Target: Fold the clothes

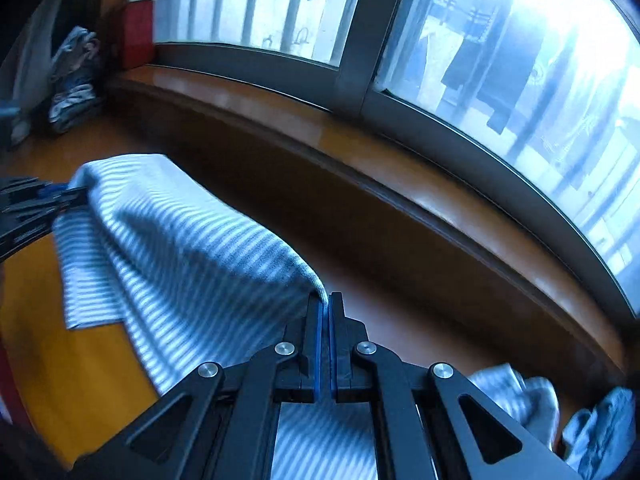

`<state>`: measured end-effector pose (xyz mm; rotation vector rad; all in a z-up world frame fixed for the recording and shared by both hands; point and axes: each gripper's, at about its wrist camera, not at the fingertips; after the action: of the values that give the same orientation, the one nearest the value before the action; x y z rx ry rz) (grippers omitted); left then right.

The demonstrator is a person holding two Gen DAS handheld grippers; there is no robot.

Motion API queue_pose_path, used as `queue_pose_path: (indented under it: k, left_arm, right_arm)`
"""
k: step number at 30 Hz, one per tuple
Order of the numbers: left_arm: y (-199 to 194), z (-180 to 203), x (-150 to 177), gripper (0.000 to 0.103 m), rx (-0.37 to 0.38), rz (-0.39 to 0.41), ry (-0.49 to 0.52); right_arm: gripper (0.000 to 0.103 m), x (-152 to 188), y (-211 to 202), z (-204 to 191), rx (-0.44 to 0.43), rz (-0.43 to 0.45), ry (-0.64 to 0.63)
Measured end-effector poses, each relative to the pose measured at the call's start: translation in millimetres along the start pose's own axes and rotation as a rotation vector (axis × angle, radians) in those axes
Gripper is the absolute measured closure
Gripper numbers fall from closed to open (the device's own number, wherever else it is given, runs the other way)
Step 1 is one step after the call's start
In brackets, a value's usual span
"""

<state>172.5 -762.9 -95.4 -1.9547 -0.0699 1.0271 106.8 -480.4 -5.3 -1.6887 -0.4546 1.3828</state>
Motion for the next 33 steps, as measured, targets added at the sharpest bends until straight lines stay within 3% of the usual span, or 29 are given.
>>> queue_pose_path:
  k: [4, 6, 8, 11, 12, 14, 18, 24, 29, 33]
  left_arm:
    - [12.0, -5.1, -1.0, 0.086, -0.022, -0.057, 0.011]
    - [8.1, -13.6, 3.5, 0.085, 0.001, -0.066, 0.012]
    - [5.0, -12.0, 1.9, 0.085, 0.012, -0.05, 0.032]
    - [-6.3, 2.8, 4.4, 0.083, 0.041, -0.027, 0.081]
    - [-11.3, 14.0, 5.9, 0.081, 0.066, -0.023, 0.101]
    - [-23.7, 36.3, 9.4, 0.076, 0.134, -0.017, 0.142]
    - [-55.5, 88.4, 28.4, 0.075, 0.299, -0.014, 0.246]
    - [-102.6, 169.6, 69.6, 0.075, 0.548, -0.063, 0.427]
    - [-116.2, 233.9, 90.4, 0.075, 0.622, -0.128, 0.53]
    - [-120.7, 264.4, 96.9, 0.075, 0.656, -0.187, 0.526]
  right_arm:
    - [0.095, -28.5, 53.7, 15.2, 0.001, -0.074, 0.089]
    - [0.09, -29.0, 57.3, 22.3, 0.018, -0.073, 0.162]
    - [0.082, -23.3, 36.5, 22.3, -0.009, -0.016, 0.191]
    - [0.055, -1.5, -11.1, 16.2, 0.014, 0.062, 0.164]
    - [0.051, 9.3, -26.4, 15.6, 0.043, 0.083, 0.148]
    - [0.05, 30.5, -53.3, 13.1, 0.104, 0.103, 0.131]
    - [0.05, 101.4, -98.6, 28.3, 0.243, 0.048, 0.206]
    - [0.05, 182.1, -133.7, 51.4, 0.305, -0.019, 0.362]
    - [0.05, 190.9, -117.8, 81.8, 0.278, -0.034, 0.431]
    - [0.05, 195.9, -119.3, 94.0, 0.277, -0.043, 0.385]
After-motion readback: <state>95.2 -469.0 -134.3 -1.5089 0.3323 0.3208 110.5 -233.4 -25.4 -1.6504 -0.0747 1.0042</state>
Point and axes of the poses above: each gripper's, at about its wrist camera, not at the fingertips, and y roughly the way its jaws point, z to its right, x to its underside, and after that the axes turned 14 degrees about -x, right-handed
